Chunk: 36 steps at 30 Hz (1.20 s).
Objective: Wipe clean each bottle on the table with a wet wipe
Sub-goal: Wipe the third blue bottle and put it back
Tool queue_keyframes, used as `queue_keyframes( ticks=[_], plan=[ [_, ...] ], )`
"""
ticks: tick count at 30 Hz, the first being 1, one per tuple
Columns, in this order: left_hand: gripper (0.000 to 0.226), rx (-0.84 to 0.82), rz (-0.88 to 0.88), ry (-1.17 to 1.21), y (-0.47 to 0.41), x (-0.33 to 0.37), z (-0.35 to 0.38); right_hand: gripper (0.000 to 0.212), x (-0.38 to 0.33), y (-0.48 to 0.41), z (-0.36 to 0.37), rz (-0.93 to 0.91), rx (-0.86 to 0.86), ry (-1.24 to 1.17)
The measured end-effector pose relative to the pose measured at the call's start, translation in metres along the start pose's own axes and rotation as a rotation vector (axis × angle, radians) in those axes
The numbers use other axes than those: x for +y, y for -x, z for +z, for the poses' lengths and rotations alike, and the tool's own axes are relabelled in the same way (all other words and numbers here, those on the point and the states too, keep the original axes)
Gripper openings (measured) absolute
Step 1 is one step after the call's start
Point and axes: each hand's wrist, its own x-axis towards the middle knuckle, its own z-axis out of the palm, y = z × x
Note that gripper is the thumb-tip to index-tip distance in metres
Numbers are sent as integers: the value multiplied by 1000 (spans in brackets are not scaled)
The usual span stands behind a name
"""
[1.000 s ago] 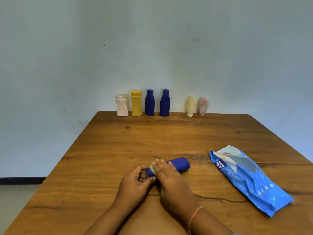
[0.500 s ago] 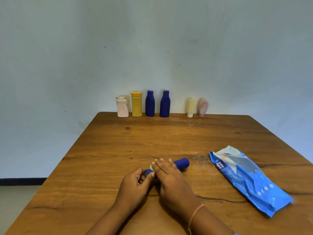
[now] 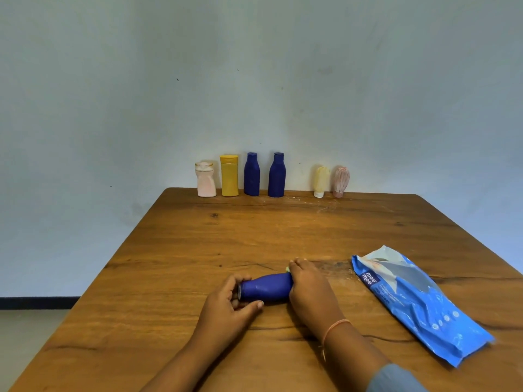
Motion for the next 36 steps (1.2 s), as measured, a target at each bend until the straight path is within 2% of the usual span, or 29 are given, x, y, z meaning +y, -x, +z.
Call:
queue_keyframes(
  ticks=[8,10,15,18,22,27,32,34,36],
  plan=[
    [31,69,22,-14,-1,-5,1,54,-56,30,35,-318,-20,-29],
    [26,74,8,28,0,-5,2,52,-46,30,29,-318,-9,-13],
    [33,72,-21,91,-1,-4,4,58,9,15,5,-168,16,10],
    [44,83,64,7,-1,-4,2,57,23,10,-6,-4,17,-47],
    [56,96,170,-66,2,-5,0,56,15,13,-3,28,39,-69],
    [40,53,137,-24,5,3,1,56,-12,21,18,-128,118,-91],
    [25,57,96,-4,5,1,1,51,-47,37,32,-400,53,-71],
    [13,64,78,-8,5,-1,2,52,-34,31,29,-397,55,-64],
    [24,83,48,22,4,-6,3,58,-14,23,19,-297,79,-81]
  ],
)
